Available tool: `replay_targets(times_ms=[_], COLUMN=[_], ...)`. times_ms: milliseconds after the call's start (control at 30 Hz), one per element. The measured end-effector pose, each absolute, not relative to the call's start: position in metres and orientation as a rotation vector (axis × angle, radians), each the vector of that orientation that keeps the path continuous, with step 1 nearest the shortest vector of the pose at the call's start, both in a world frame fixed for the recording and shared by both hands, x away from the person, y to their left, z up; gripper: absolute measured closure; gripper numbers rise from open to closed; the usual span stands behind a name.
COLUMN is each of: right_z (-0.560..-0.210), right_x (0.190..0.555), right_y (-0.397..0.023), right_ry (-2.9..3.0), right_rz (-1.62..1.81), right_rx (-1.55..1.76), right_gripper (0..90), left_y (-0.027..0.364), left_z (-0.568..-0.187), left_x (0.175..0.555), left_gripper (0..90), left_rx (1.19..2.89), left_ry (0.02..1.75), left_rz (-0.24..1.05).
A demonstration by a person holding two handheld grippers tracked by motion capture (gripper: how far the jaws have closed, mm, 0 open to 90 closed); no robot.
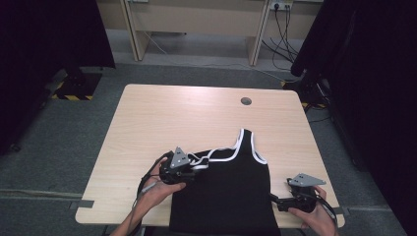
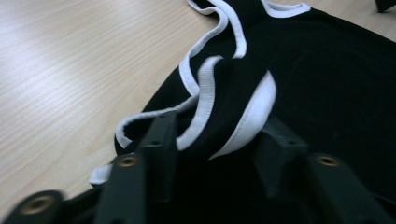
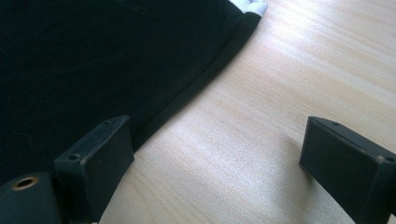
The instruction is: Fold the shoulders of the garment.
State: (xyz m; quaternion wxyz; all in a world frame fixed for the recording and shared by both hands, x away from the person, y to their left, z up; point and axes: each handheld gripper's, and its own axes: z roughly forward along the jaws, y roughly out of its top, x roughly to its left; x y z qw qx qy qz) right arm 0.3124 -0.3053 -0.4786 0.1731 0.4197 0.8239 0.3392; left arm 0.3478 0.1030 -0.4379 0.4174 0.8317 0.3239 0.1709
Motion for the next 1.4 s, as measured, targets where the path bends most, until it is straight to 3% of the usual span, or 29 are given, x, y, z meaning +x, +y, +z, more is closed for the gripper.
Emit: replay_targets(times_ms=[233,333,467,700,833,1033,1233,1300,1400], right_z=[-0.479,-0.479,-0.479,-0.479,-0.479,-0.479,-0.479,-0.478,-0.475], right_x=[0.313,0.313,0.313,0.313,0.313,0.313,0.314,0.315,0.318], right_y=[-0.304,-0.304,-0.304,-0.303,-0.304,-0.303,-0.303,-0.304,-0.304], right_ry=[2.336,2.336,2.336,2.336,2.336,2.336,2.338,2.346,2.365], right_rz=[0.961,0.962,0.961,0.962,0.962,0.962,0.962,0.964,0.954], right_rx=[1.190,1.191,1.190,1.190,1.190,1.190,1.191,1.178,1.195], right_gripper=[9.9,9.9,9.9,9.9,9.9,9.9,9.9,10.0,13.1], left_y=[0.086,0.077,0.071,0.071,0.079,0.104,0.109,0.109,0.109], left_z=[-0.432,-0.434,-0.448,-0.460,-0.446,-0.436,-0.474,-0.474,-0.467], left_x=[0.345,0.342,0.344,0.349,0.340,0.316,0.309,0.310,0.309], left_gripper=[28.2,27.1,37.6,79.8,84.0,83.5,78.9,72.9,49.3], left_rx=[2.077,2.093,2.160,2.183,2.152,2.113,2.155,2.148,2.112], left_ry=[0.772,0.748,0.737,0.710,0.683,0.693,0.748,0.756,0.779], left_rz=[0.391,0.380,0.380,0.396,0.433,0.405,0.341,0.346,0.368])
